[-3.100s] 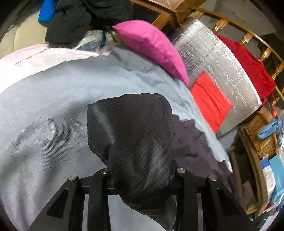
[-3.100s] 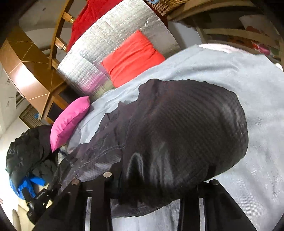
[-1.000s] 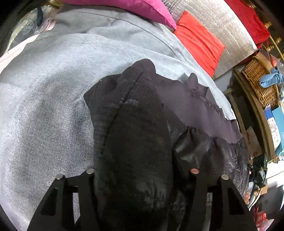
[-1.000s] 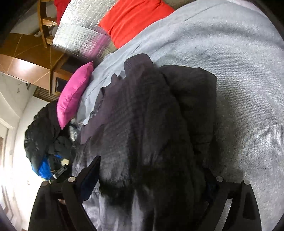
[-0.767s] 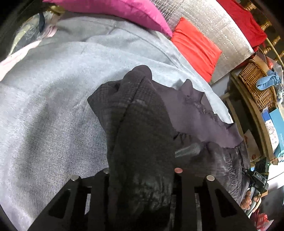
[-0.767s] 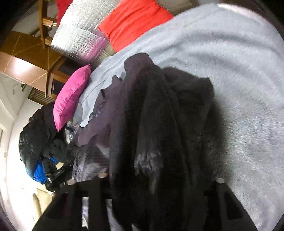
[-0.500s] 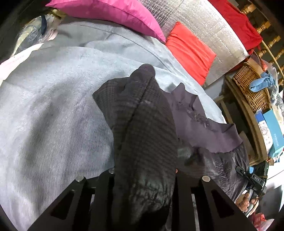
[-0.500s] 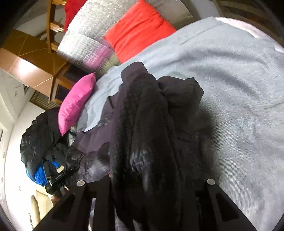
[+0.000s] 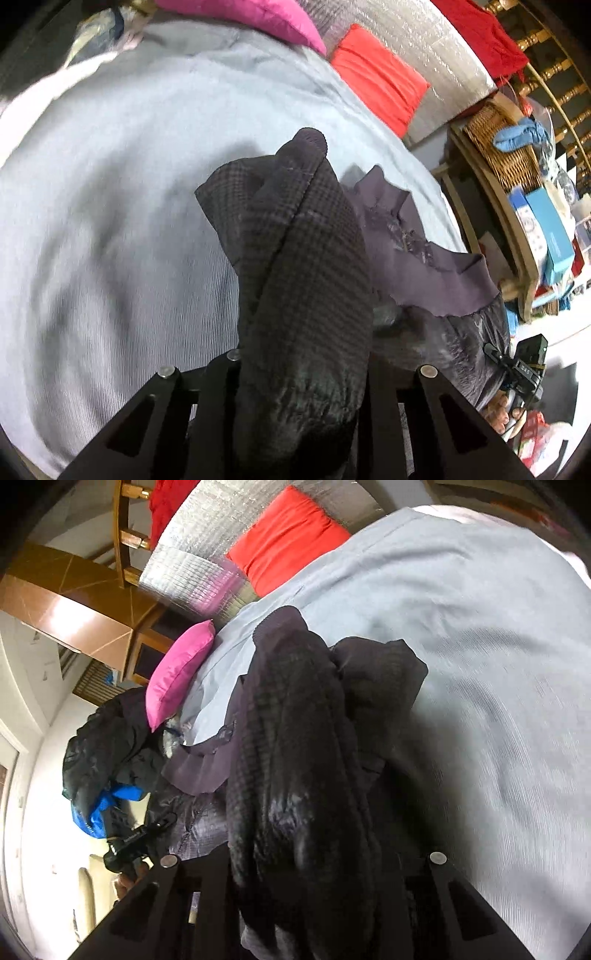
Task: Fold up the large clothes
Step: 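Release and regrasp the jacket edge with both grippers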
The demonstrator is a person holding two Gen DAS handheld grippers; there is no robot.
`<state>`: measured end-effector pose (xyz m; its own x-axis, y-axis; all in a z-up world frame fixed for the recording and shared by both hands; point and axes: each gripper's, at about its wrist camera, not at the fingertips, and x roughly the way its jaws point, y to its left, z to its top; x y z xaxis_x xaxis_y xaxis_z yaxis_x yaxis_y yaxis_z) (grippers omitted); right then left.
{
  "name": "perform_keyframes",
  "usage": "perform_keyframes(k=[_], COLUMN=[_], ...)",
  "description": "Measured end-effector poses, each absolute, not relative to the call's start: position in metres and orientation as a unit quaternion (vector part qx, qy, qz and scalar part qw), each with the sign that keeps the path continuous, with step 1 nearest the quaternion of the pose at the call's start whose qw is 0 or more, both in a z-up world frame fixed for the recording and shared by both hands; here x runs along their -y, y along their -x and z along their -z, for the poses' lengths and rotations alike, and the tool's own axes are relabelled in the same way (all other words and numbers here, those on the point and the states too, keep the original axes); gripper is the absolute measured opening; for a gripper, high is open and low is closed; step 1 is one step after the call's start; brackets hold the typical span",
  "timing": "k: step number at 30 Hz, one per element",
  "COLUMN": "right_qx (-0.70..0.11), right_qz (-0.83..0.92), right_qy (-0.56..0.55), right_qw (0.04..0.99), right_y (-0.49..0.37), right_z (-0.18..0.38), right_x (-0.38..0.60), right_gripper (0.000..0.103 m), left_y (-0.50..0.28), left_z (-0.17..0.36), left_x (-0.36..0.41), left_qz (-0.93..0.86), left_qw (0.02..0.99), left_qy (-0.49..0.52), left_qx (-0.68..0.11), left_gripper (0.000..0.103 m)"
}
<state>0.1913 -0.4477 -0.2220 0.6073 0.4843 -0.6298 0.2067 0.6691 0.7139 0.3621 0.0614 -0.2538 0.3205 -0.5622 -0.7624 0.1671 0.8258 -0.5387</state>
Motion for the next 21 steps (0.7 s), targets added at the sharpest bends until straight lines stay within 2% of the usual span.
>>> perform_keyframes(k=[1,2,4,6,11,12,13,14,15,17,21], right_qx=[-0.440,-0.449,-0.465,-0.479,-0.477,-0.468,-0.458,-0.437,-0.416,-0.387,-0.417], right_qz=[-0.082,-0.082,-0.082,-0.067,-0.046,-0.038,-0.030,-0.019,-0.015,-0.018,-0.030], right_qy=[-0.396,-0.397,-0.416,-0.430,-0.429,-0.423,-0.417,-0.411,-0.412,-0.412,-0.373], right_qw=[0.802,0.796,0.778,0.763,0.766,0.775,0.785,0.800,0.810,0.825,0.828], right_y=[-0.186,-0.184,-0.190,-0.195,-0.181,-0.177,-0.174,-0.173,-0.174,-0.187,-0.246], right_z=[0.226,0.232,0.243,0.248,0.228,0.220,0.212,0.200,0.190,0.175,0.176], right_x=[0.448,0.449,0.453,0.459,0.489,0.496,0.501,0.509,0.514,0.520,0.505], right_gripper=[0.028,0.029,0.035,0.052,0.054,0.055,0.055,0.059,0.068,0.082,0.082], left_y=[-0.360,-0.361,-0.366,-0.371,-0.371,-0.370,-0.370,-0.372,-0.375,-0.384,-0.410], left_z=[0.258,0.263,0.272,0.272,0.234,0.226,0.218,0.214,0.214,0.222,0.245], left_x=[-0.062,-0.064,-0.068,-0.074,-0.093,-0.095,-0.095,-0.092,-0.089,-0.077,-0.050], left_qz=[0.229,0.218,0.193,0.188,0.179,0.174,0.162,0.147,0.141,0.144,0.151], left_qw=[0.788,0.786,0.779,0.768,0.812,0.826,0.842,0.854,0.857,0.851,0.830], left_qy=[0.176,0.165,0.161,0.178,0.167,0.159,0.144,0.125,0.111,0.093,0.094], left_qx=[-0.544,-0.555,-0.574,-0.586,-0.530,-0.513,-0.494,-0.484,-0.483,-0.497,-0.529], left_gripper=[0.034,0.048,0.065,0.066,0.066,0.068,0.074,0.079,0.080,0.080,0.080])
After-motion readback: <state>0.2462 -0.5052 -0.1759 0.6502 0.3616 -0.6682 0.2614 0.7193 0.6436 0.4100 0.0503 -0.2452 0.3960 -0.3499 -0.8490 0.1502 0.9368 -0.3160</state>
